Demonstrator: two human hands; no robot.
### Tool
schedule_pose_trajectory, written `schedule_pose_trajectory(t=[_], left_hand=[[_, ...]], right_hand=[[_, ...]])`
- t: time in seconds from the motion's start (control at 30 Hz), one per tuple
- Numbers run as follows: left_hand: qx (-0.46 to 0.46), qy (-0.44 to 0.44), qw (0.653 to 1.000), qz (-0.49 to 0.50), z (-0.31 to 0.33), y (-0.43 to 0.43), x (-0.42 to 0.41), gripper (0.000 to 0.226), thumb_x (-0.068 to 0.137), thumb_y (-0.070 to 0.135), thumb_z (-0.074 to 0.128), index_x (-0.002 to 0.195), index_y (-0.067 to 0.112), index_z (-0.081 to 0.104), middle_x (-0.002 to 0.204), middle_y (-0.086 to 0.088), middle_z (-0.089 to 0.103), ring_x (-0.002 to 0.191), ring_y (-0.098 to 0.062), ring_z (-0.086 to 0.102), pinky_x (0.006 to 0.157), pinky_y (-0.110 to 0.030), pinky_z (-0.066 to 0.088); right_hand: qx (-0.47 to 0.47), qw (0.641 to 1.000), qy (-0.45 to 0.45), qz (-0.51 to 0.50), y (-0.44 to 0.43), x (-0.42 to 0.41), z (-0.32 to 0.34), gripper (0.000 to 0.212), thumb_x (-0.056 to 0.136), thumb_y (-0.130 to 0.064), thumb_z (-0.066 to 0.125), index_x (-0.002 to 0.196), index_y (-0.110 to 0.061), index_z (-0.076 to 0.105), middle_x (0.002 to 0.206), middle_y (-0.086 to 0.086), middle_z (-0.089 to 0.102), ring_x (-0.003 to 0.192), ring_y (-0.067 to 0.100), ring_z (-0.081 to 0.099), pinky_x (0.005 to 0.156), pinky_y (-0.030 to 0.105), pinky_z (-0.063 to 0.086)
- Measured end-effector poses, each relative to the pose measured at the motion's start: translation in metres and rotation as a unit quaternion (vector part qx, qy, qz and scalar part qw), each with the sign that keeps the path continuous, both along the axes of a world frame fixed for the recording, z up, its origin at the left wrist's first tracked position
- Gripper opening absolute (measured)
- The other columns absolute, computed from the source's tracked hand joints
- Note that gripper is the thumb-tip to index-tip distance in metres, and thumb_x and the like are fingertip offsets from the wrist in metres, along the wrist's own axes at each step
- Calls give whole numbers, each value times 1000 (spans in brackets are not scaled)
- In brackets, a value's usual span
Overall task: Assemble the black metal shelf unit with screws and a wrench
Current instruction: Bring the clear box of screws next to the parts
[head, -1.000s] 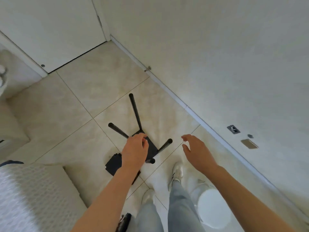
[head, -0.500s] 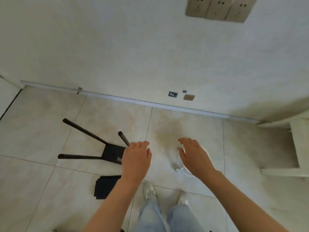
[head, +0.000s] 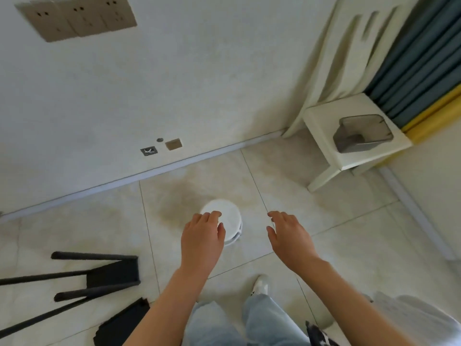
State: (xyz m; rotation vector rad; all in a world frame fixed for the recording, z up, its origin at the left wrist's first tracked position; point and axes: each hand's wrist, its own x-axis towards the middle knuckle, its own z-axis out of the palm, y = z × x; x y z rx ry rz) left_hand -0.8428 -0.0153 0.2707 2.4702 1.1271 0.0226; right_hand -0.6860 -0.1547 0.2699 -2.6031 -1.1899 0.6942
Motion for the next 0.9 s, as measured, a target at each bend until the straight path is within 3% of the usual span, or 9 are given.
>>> schedule_pose_trajectory(t=[0.17, 0.43, 0.73, 0.9], left_hand=[[-21, 4, 999, -50, 0, -49, 91, 28, 100, 22, 54, 125, 16, 64, 105, 1, 70, 104, -23, 60, 80, -35, 49], [-37, 13, 989, -142, -6, -85, 210, 32, 102, 27, 48, 131, 22, 59, 111, 9, 68, 108, -16, 56, 78, -28, 46], [-41, -5, 982, -186, -13, -68, 345, 32, 103, 25, 47, 132, 22, 58, 109, 7, 69, 106, -16, 57, 79, -29, 46], [-41, -35, 982, -184, -10, -40, 415, 26, 101, 23, 51, 123, 18, 64, 99, 3, 71, 99, -19, 60, 72, -31, 43]], right_hand=[[4, 998, 7, -67, -66, 73, 2, 39, 103, -27, 41, 141, -17, 42, 132, -1, 56, 123, 18, 48, 98, 30, 43], [-9, 979, 1, -201, -139, 163, 3, 37, 103, -26, 41, 139, -17, 43, 128, -1, 58, 121, 19, 48, 89, 32, 47], [-3, 956, -31, -291, -147, 276, 4, 37, 102, -29, 44, 138, -19, 45, 127, -3, 59, 120, 17, 50, 83, 30, 48], [-5, 953, -33, -301, -134, 333, 8, 38, 102, -30, 44, 138, -19, 45, 127, -3, 60, 120, 16, 51, 89, 29, 48]])
